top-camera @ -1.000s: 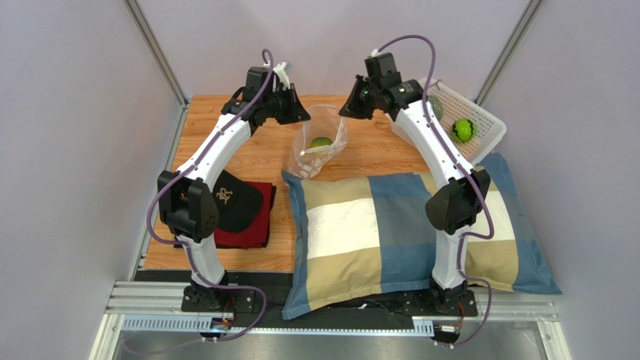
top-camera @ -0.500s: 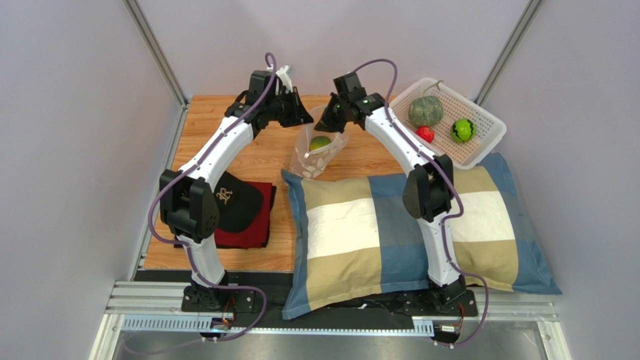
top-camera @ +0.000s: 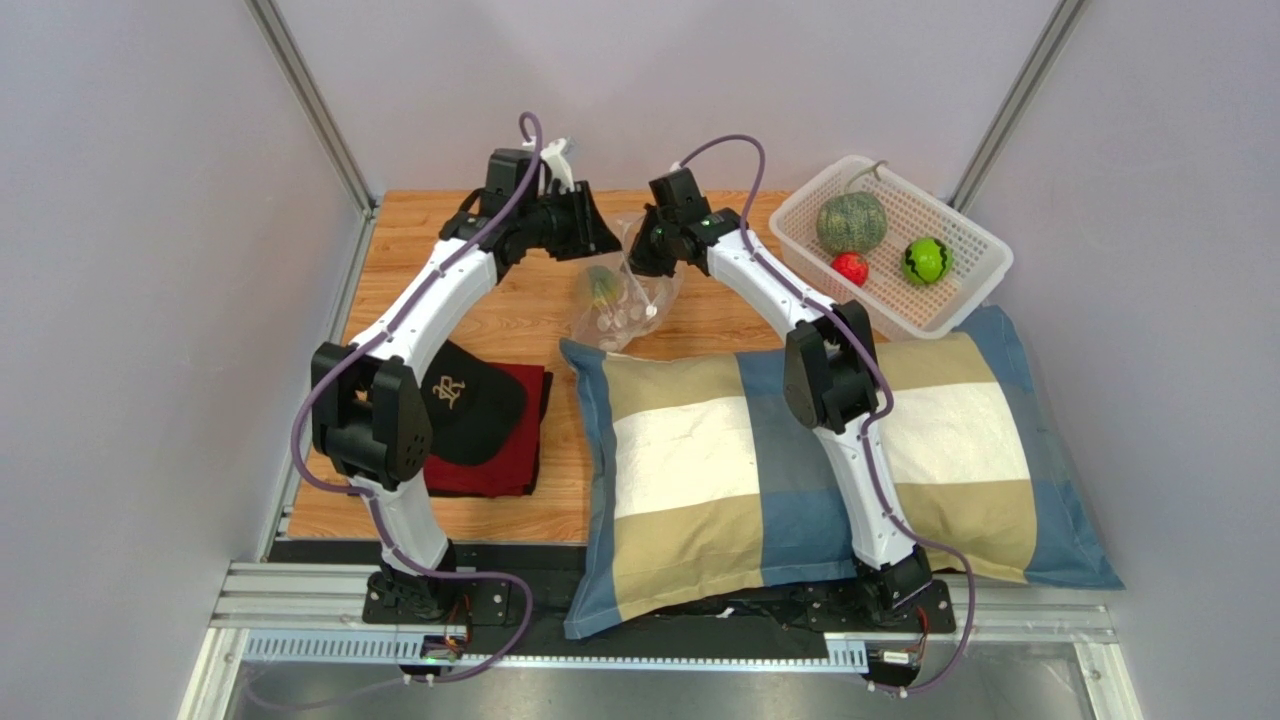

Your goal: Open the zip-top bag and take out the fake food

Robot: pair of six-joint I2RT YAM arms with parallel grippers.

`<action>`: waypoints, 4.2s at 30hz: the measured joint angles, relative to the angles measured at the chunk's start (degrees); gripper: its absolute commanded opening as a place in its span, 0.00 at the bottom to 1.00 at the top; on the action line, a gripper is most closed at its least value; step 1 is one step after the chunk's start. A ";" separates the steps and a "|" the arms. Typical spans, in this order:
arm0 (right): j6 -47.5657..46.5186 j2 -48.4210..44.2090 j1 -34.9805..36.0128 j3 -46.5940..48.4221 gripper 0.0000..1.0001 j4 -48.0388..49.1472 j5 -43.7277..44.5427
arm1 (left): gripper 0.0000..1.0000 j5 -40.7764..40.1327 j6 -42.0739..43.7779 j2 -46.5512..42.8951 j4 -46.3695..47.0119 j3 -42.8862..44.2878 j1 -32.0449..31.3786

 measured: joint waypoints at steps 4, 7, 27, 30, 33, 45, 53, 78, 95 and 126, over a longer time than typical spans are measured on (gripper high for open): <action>-1.22 0.46 -0.17 -0.28 0.04 2.16 -1.92 | 0.12 0.04 -1.03 -0.37 0.20 -0.17 5.16; -2.03 0.46 -0.28 -1.09 0.09 3.61 -3.17 | 0.09 -1.33 -1.25 0.55 0.37 -0.11 9.35; -3.45 5.01 -0.90 -2.08 0.55 8.44 -14.43 | 0.09 -3.54 -1.27 23.15 -2.03 8.76 9.75; -3.28 6.12 -0.90 -2.05 0.65 8.79 -14.93 | 0.09 -3.10 -1.68 24.24 -1.22 8.98 9.66; -2.91 7.04 -0.90 -2.05 0.71 9.31 -15.15 | 0.09 -2.78 -1.90 25.99 -1.16 9.86 9.25; -2.10 11.43 -1.03 2.99 0.86 9.84 -12.48 | 0.08 -2.05 -2.03 30.97 -1.79 14.01 7.32; -2.03 12.48 -1.44 4.83 0.38 9.42 -11.78 | 0.12 -2.12 -1.64 30.82 -1.70 12.85 6.64; 14.38 3.96 -5.84 1.79 0.04 11.80 -21.11 | 0.69 19.78 -3.10 12.46 0.87 -3.21 12.90; 26.40 3.02 -6.51 -0.13 0.04 12.57 -22.01 | 0.78 22.56 -0.02 4.61 0.66 -9.68 12.79; 27.63 -1.31 -6.64 -3.98 0.00 14.51 -25.20 | 0.00 18.05 -5.90 9.38 8.26 -11.72 12.81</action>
